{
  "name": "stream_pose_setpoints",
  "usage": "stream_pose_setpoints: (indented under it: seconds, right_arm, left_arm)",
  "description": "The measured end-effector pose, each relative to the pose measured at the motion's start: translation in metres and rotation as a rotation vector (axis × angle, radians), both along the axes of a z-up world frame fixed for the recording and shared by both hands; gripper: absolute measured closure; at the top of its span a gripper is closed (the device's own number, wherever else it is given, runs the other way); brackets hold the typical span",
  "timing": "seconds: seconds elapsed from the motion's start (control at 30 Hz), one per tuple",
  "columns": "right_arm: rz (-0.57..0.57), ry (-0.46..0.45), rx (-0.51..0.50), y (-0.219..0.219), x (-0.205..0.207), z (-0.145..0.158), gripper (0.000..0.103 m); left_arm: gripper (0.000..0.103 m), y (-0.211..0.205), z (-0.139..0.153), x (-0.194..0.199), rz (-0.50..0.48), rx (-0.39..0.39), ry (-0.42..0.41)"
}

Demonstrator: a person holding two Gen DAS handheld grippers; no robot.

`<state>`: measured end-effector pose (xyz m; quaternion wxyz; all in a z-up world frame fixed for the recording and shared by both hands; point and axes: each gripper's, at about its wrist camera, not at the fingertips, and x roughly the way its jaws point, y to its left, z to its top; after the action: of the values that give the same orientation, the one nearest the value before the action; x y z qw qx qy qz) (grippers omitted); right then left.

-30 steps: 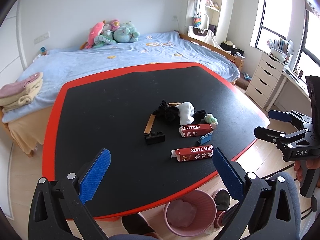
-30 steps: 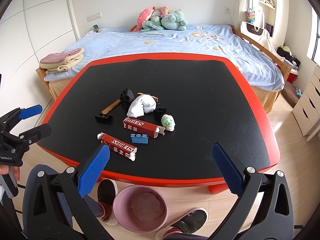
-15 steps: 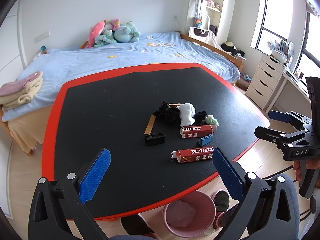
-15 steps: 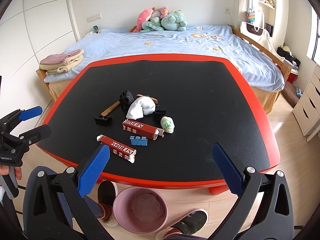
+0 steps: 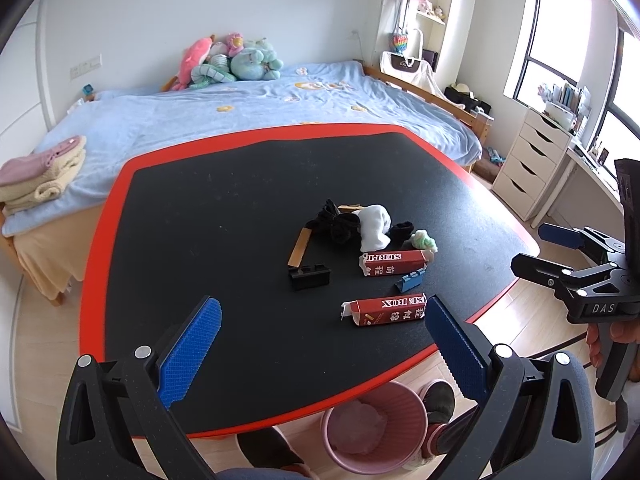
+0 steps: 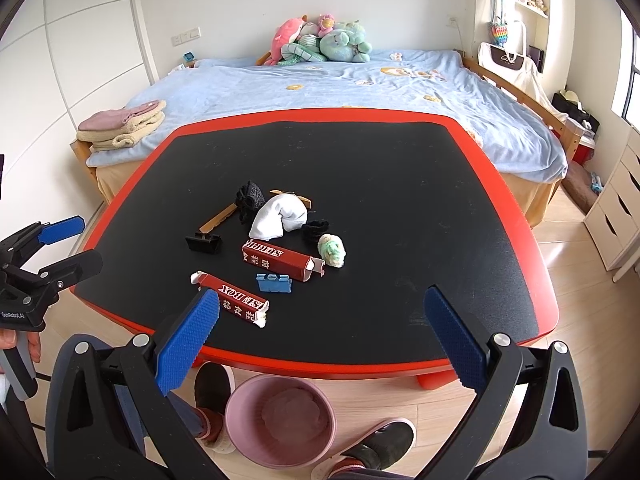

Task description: Collect trash

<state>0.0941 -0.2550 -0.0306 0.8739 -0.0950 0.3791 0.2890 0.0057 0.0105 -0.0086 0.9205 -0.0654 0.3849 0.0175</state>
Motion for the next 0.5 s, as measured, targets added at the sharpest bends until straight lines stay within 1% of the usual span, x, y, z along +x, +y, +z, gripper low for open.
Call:
stream_pose_setpoints:
  seconds: [0.23,0.5]
  right_arm:
    - [-0.004,0.001,-0.010,-0.001,0.003,-0.003,0.003]
    - [0.014,0.010,-0.028,0.005,0.017,-0.007,0.003]
  left_arm:
    - [0.005,0.000,-0.004,0.003,0.007,0.002,0.014]
    - [0.005,0.002,-0.013,0.021,0.012,0.008,0.056]
